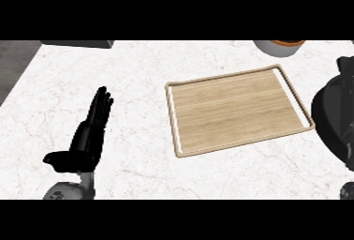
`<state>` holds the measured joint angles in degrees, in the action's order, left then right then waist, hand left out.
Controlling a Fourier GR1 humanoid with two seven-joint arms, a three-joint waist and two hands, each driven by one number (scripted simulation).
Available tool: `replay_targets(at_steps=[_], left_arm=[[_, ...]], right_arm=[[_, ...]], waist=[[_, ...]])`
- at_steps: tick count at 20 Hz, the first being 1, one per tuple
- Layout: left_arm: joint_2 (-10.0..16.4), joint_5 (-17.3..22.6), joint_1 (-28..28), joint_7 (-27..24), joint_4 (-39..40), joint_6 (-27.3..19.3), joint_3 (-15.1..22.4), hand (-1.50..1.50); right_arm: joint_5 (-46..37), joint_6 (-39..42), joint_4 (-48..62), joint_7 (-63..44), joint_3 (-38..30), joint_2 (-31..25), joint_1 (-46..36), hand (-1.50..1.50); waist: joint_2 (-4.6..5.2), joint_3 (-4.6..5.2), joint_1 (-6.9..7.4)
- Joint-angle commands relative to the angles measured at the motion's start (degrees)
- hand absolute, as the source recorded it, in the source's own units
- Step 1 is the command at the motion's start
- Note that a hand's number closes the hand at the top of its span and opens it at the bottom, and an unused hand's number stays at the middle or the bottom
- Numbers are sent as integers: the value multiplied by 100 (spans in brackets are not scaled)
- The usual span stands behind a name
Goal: Pick the pear from the tray and place it in the pot
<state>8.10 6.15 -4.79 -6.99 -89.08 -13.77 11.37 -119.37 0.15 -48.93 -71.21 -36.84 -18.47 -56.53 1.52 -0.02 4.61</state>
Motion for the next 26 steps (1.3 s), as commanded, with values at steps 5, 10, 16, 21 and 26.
replay_targets(at_steps=[5,10,16,21,26], left_arm=[[-20,-55,128,-86,109,-99,-118,0],[8,18,376,-329,130,42,-167,0],[-161,-69,282,-142,79,-156,-117,0],[-68,-35,465,-114,-141,-84,-131,0],[96,83,221,58,11,44,-387,0]], right_arm=[[-116,-451,80,-1147,-587,116,69,150],[277,-1098,-199,-934,-1130,604,686,150],[647,-1132,-398,-720,-1780,738,1014,150],[1060,-1255,-666,-891,-2605,1019,1254,-150],[1789,-2126,-1163,317,-2679,1345,1469,-150]], waist=[[-88,-2,-295],[-104,-3,-358],[-119,-4,-419],[-134,-7,-410],[-154,-2,-484]])
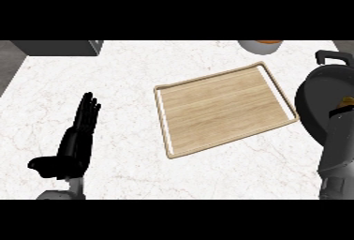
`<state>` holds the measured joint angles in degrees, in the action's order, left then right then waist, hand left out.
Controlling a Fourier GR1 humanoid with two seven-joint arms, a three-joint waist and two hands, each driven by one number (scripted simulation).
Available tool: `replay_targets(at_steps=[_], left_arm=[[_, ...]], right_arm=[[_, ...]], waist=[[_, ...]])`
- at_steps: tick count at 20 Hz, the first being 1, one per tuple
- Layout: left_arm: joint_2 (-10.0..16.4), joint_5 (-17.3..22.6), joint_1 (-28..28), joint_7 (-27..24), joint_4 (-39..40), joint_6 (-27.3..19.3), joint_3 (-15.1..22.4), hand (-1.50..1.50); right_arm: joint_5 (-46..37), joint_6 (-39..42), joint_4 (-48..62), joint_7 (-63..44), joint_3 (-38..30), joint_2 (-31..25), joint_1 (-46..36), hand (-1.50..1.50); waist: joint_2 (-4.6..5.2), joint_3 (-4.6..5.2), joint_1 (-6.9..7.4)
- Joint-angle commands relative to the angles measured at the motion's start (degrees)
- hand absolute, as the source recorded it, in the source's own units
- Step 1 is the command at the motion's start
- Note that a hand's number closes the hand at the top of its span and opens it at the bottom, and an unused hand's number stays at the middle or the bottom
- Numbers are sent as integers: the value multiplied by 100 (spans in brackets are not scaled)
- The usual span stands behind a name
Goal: Pick the pear from the tray and place it in the pot
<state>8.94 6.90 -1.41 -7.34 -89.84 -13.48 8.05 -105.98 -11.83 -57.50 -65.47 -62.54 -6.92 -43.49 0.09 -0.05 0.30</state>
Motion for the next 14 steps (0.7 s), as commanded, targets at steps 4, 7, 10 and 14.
replay_targets(at_steps=[4,7,10,14], left_arm=[[-54,-23,-45,-125,132,-26,-63,0],[-15,-69,9,-25,-19,2,31,0],[-6,-40,-63,22,30,-5,-49,0],[-141,-189,113,-178,132,-13,152,0]], right_arm=[[227,-2214,-994,105,185,461,222,-150],[306,-3179,-1545,563,299,367,219,-150],[526,-3921,-1815,526,195,672,394,-150],[761,-4562,-1966,125,485,686,813,-150]], waist=[[-4,5,-20],[-17,-2,1],[-2,-2,-14],[-10,3,40]])
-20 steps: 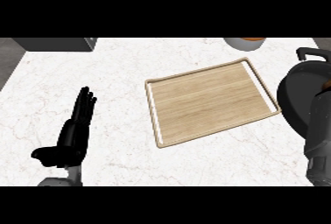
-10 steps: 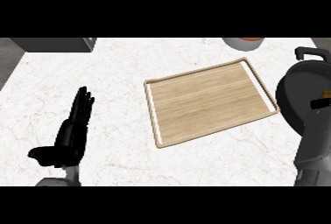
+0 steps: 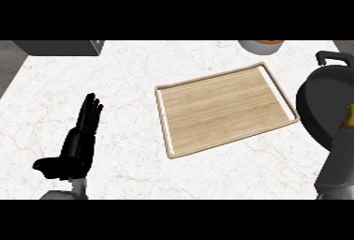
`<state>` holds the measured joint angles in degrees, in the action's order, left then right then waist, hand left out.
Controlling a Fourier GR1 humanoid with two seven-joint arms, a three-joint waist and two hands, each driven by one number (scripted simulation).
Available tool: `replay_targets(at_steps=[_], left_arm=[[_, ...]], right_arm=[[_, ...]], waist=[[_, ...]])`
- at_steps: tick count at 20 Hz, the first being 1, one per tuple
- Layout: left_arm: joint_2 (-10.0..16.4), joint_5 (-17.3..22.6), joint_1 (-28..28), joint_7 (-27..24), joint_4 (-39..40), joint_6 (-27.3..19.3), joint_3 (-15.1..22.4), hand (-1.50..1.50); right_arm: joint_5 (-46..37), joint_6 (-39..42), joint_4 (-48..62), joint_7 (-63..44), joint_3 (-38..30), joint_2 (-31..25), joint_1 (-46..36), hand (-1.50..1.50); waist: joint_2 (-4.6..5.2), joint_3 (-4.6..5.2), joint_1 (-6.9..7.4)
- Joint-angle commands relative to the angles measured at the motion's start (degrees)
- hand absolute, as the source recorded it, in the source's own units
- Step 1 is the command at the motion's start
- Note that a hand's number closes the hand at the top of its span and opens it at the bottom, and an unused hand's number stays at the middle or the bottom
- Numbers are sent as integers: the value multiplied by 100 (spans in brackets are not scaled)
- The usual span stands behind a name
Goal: Pick the pear from the tray and place it in the pot
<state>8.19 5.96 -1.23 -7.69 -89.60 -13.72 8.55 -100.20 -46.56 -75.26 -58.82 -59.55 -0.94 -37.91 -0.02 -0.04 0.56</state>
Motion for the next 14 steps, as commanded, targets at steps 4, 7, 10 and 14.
replay_targets(at_steps=[4,7,10,14], left_arm=[[-36,-76,-65,96,26,-24,5,0],[-184,-162,-189,332,-74,-201,92,0],[-216,-195,-48,67,48,-152,109,0],[-171,-135,-11,7,103,-57,28,0]], right_arm=[[401,-1257,-646,-846,729,92,1126,-150],[481,-1428,-1029,-952,1127,94,1643,-150],[439,-1320,-1531,-1321,1680,94,2102,-150],[598,-1333,-2137,-1627,2269,94,3060,-150]], waist=[[-24,4,-17],[-30,2,-33],[-30,6,-26],[-19,6,-73]])
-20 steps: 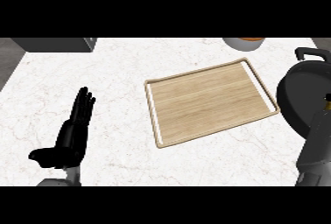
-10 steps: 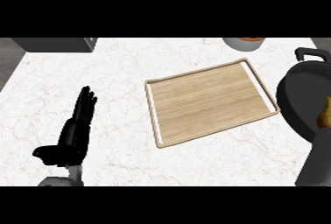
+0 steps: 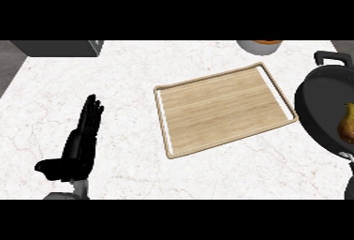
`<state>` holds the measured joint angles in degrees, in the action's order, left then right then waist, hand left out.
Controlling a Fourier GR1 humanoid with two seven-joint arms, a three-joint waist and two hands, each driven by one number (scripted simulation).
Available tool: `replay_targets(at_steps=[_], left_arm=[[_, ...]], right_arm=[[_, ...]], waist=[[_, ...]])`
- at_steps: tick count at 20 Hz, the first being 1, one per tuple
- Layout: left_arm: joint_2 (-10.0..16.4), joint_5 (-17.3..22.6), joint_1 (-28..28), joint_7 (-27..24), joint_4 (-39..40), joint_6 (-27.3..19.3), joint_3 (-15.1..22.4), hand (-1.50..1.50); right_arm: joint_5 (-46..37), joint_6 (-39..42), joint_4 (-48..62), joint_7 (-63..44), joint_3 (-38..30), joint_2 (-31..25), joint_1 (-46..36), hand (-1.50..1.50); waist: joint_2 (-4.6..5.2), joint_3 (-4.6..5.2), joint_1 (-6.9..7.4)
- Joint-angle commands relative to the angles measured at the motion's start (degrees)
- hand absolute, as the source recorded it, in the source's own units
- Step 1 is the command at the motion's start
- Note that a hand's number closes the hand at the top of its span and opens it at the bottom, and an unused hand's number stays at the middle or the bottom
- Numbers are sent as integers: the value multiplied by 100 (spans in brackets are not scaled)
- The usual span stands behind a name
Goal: Pick the pear from the tray and place it in the pot
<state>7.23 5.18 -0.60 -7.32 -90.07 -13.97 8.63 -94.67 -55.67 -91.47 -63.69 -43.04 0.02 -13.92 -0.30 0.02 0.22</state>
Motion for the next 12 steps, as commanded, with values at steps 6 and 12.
replay_targets(at_steps=[6,12], left_arm=[[67,93,53,-98,10,115,-165,0],[-64,-10,181,-213,104,46,-56,0]], right_arm=[[-329,-253,-1133,-1789,1025,-2,1214,-150],[-360,-713,-1807,-1987,941,-2,2142,-150]], waist=[[19,0,-18],[17,-5,-130]])
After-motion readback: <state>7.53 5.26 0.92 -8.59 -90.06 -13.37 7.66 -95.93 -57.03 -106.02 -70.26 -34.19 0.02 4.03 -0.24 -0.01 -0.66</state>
